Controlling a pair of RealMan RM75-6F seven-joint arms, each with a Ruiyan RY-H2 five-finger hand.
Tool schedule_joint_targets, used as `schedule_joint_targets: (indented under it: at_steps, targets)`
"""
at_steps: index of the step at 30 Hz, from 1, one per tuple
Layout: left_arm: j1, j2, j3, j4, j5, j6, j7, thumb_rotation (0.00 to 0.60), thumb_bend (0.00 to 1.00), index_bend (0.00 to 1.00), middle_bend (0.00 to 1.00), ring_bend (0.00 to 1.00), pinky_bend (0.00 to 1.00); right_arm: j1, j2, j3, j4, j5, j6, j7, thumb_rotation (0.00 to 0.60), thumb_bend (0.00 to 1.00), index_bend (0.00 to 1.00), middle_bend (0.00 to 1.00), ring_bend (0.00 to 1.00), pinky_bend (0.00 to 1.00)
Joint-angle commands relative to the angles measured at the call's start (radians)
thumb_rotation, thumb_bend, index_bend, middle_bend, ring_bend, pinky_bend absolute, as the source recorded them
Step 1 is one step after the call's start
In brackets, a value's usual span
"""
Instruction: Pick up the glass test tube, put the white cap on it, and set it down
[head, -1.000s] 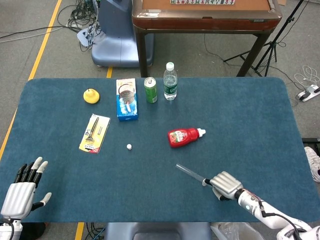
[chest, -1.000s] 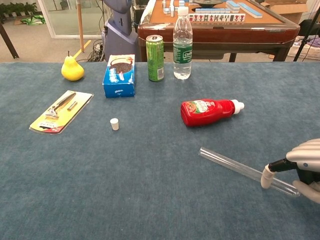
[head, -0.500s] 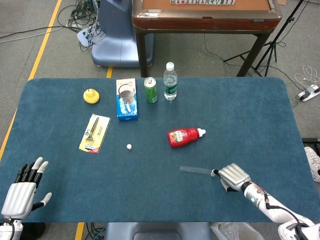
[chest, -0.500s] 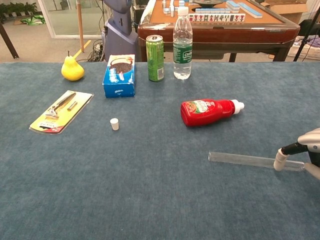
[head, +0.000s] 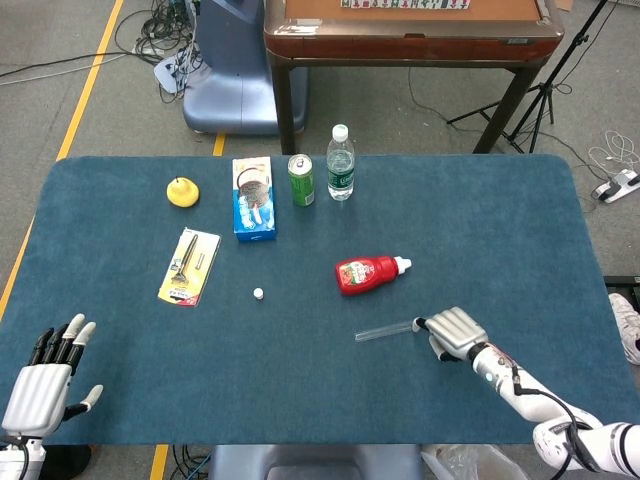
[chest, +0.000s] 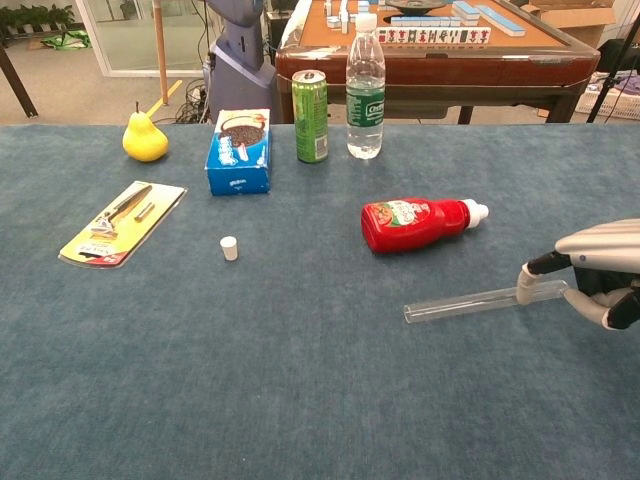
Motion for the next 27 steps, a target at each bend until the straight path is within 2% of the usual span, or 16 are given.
schedule_joint_targets:
  at_steps: [1,11,27]
  targets:
    - [0.001,0.000,0.001,0.001,-0.001,0.000,-0.001,0.600,0.20,0.00,0.00,0.00,0.00,0.007,-0.011,0.003,0.008,0.009,-0.005,-0.003,0.600,1.00,0.27,1.00,1.00,1.00]
    - [-0.006,-0.004,-0.002,0.007,-0.002,-0.009,-0.007,0.600,0.20,0.00,0.00,0.00,0.00,0.014,-0.033,0.016,0.024,0.030,0.011,-0.002,0.600,1.00,0.27,1.00,1.00,1.00]
    - [0.005,-0.001,0.003,0.012,-0.005,0.003,-0.016,0.600,0.20,0.00,0.00,0.00,0.00,0.051,-0.119,0.040,0.037,-0.010,-0.003,0.011,0.600,1.00,0.27,1.00,1.00,1.00]
